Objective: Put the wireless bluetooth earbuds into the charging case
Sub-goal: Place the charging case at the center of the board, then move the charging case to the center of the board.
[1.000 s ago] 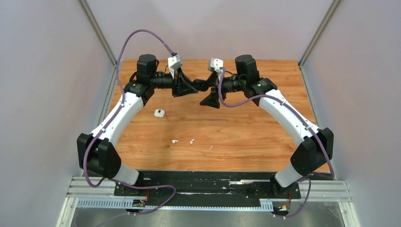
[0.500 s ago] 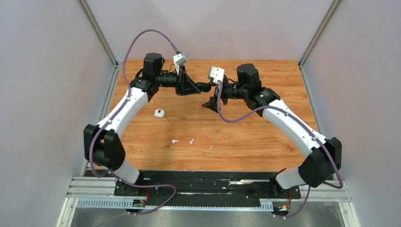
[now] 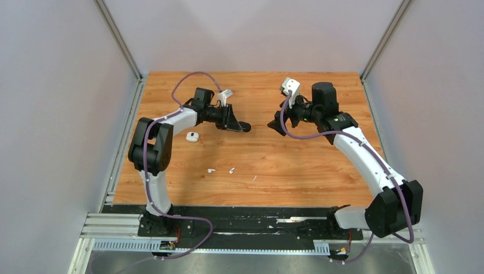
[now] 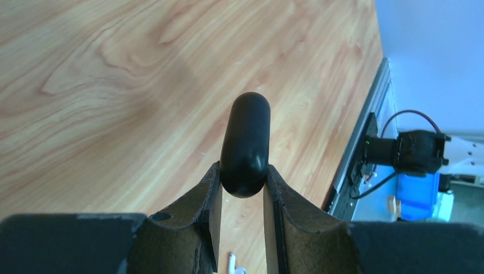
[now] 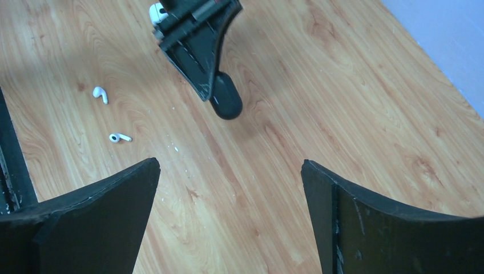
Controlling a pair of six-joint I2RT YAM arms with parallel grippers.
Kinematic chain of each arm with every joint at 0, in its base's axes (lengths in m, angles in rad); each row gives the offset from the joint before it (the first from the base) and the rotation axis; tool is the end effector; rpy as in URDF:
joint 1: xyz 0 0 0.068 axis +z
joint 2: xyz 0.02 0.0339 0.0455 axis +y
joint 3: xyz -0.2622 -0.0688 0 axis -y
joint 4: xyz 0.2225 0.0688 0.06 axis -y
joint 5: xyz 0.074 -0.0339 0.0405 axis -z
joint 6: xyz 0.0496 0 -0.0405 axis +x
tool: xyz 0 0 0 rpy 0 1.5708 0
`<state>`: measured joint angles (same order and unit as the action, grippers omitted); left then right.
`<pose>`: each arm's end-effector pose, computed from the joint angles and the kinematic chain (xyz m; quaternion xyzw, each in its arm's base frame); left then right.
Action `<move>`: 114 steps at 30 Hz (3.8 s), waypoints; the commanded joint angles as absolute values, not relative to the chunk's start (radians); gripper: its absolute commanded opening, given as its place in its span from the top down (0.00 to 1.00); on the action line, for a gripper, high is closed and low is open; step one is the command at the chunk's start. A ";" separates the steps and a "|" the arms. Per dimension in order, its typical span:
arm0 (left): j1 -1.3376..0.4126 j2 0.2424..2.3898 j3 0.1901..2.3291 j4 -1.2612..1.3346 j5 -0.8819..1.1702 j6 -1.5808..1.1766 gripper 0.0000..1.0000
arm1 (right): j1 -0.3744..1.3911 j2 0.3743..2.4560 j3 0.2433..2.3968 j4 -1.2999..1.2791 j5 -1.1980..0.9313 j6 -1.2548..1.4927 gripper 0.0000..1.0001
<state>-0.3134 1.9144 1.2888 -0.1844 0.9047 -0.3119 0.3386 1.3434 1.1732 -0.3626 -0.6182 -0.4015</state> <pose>0.3647 -0.1592 0.2029 0.1629 0.8350 -0.4889 0.1929 0.2629 0.1231 0.3323 -0.4398 0.7166 0.2492 0.4806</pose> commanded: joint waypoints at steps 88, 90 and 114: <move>-0.268 2.278 1.858 -0.870 0.344 0.059 0.76 | 0.345 1.361 1.164 -0.386 -0.606 -0.449 0.03; -0.268 2.270 1.863 -0.873 0.417 0.101 0.81 | 0.346 1.363 1.160 -0.383 -0.613 -0.446 0.03; -0.307 2.104 1.704 -0.728 0.630 0.063 0.67 | 0.345 1.379 1.127 -0.371 -0.669 -0.445 0.05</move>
